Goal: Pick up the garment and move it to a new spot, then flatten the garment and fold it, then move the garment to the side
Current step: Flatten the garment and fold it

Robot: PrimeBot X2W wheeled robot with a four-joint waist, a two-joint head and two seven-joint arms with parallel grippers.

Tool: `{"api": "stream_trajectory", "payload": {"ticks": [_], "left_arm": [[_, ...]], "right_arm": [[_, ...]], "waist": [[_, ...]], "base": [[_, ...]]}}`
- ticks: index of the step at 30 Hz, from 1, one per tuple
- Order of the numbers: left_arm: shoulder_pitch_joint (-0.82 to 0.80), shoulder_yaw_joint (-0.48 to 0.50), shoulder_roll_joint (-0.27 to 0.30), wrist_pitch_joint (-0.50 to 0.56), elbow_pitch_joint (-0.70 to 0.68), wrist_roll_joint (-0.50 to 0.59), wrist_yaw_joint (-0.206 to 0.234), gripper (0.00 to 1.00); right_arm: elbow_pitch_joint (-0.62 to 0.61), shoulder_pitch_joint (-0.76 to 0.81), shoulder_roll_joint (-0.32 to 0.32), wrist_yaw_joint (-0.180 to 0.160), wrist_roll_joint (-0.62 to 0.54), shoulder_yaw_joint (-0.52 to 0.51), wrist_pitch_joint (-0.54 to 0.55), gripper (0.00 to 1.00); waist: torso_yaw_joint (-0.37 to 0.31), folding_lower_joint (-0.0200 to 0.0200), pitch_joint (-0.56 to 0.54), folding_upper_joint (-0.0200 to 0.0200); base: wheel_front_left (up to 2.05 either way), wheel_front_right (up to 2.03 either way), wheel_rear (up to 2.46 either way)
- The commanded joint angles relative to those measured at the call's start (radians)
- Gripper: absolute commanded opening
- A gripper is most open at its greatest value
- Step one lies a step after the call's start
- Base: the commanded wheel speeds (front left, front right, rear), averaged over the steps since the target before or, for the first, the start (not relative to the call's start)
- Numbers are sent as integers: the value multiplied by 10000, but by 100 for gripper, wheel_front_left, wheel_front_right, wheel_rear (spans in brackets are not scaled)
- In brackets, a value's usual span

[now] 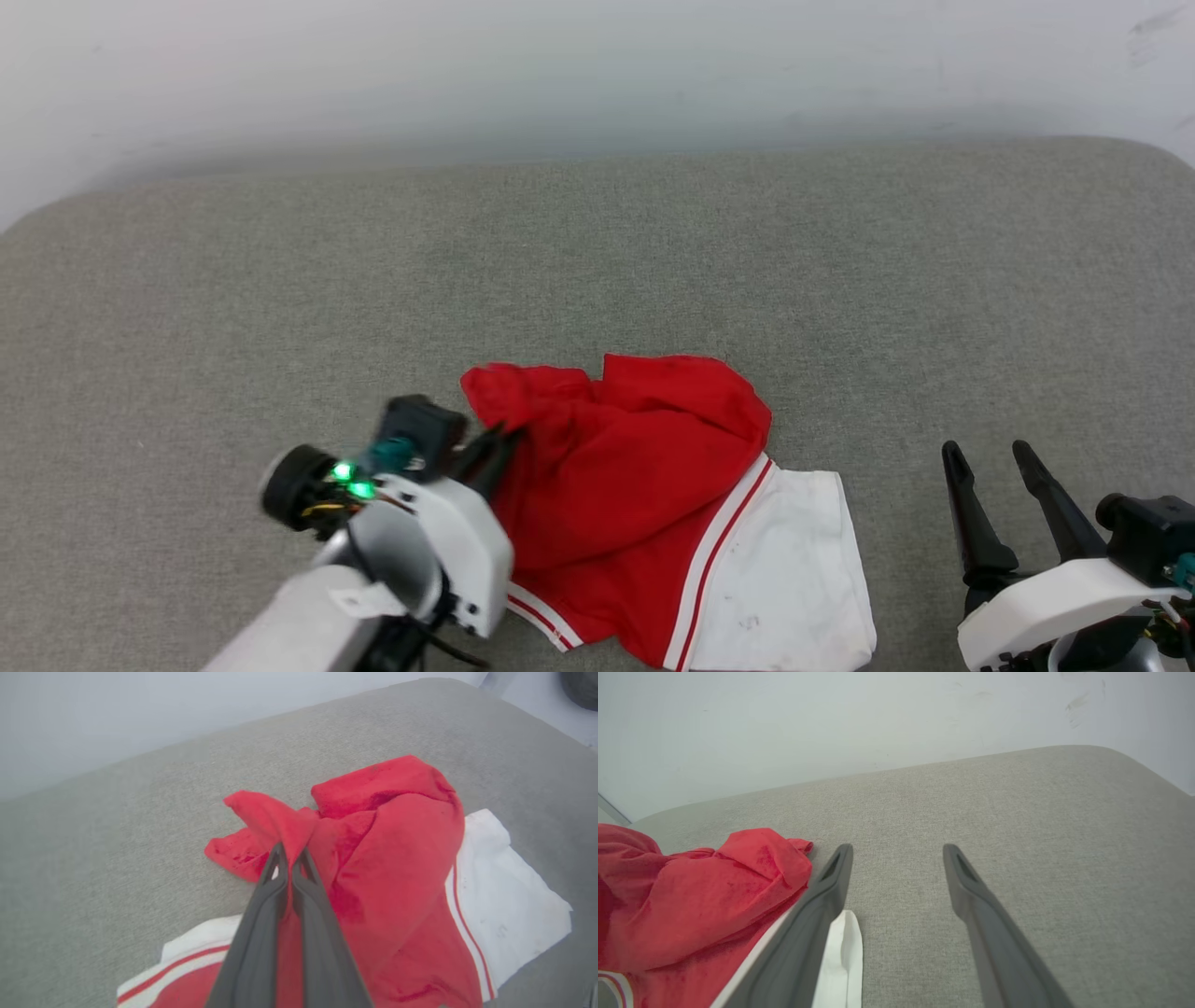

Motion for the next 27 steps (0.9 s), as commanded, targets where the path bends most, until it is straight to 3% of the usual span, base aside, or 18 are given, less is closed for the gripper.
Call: {"api": "stream_trajectory", "payload": {"ticks": [1,10,15,19,21,22,27], "left_arm": [[-217,-315,-184,-54,-43,269,-106,0],[-156,-2433,-1511,350,686,867,-1087,0],[0,-3306,-1970,368,1404,915,-1694,0],[-2,-3669,-2241,242,1944,913,-1935,0],[-62,-3679,-2368,7,2118,952,-1941,49],[-107,-3670,-2410,-114,2185,998,-1915,100],[50,-3352,-2363,-802,2050,1027,-1536,100]], "right_arm": [[-36,-102,10,-3,-87,-22,57,100],[-274,-66,9,-3,-308,-108,335,100],[-351,10,10,-3,-266,-172,373,100],[-434,15,10,-3,-312,-198,440,100],[-483,36,10,-3,-334,-193,428,100],[-517,59,10,-3,-347,-192,433,100],[-598,216,9,-3,-494,-93,526,100]], "waist": [[11,0,-51,0],[-46,0,-69,0],[-21,0,-62,0],[18,0,-130,0],[43,0,-206,0],[57,0,-252,0],[19,0,-598,0]], "base": [[0,0,0],[0,0,0],[0,0,0],[0,0,0],[0,0,0],[0,0,0],[0,0,0]]}}
